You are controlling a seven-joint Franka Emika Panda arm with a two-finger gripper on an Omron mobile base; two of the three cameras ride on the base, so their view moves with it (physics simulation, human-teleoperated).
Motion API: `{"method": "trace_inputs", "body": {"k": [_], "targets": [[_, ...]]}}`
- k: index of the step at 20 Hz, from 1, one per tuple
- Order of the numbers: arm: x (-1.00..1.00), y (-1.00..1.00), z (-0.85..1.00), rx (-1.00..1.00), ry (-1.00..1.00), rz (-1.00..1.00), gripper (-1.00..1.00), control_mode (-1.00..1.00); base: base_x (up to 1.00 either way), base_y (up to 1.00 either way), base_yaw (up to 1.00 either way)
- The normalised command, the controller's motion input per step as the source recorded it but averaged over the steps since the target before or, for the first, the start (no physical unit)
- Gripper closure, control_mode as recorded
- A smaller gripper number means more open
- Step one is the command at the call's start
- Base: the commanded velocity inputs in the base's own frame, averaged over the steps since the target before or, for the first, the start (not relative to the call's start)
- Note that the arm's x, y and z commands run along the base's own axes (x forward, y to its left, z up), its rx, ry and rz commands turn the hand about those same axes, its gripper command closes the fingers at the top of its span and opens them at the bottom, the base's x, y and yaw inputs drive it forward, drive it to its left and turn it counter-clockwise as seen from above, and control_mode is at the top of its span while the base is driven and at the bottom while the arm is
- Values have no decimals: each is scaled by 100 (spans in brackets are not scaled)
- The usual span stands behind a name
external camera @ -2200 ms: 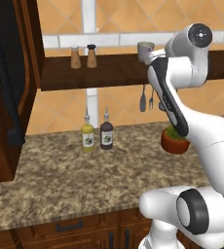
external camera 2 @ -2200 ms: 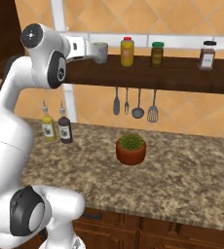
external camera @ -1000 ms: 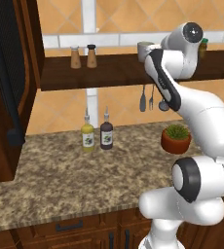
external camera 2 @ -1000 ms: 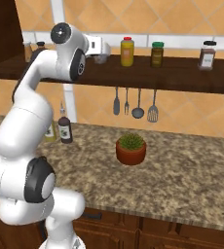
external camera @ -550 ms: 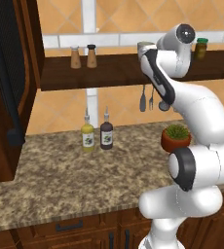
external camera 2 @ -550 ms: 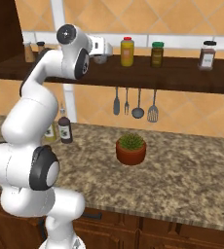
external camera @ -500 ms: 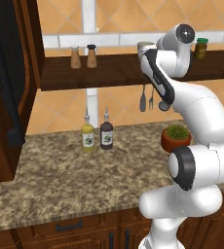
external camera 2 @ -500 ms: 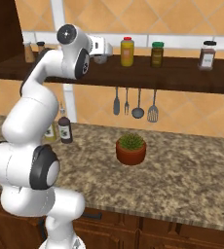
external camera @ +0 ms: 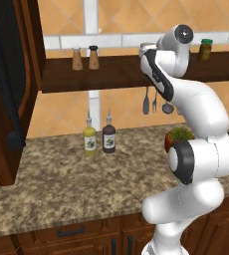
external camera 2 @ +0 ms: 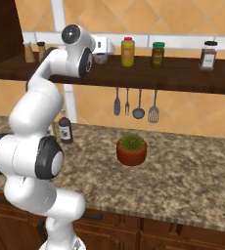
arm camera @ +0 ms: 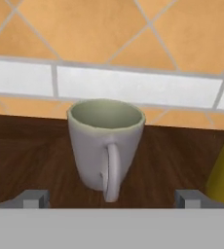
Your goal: Gather all objects into one cabinet and sort the glasses and bowls to opposite sides.
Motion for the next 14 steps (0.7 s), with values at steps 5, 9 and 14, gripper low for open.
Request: {"method": "trace_inputs", "body": {"k": [5, 9, 14], "targets": [[20, 0, -2, 0, 0, 0, -100, -100, 0, 0, 0], [17, 0, -9, 0, 0, 0, 100, -100, 0, 0, 0], [6, 0, -5, 0, 0, 0, 100, -100, 0, 0, 0]]}}
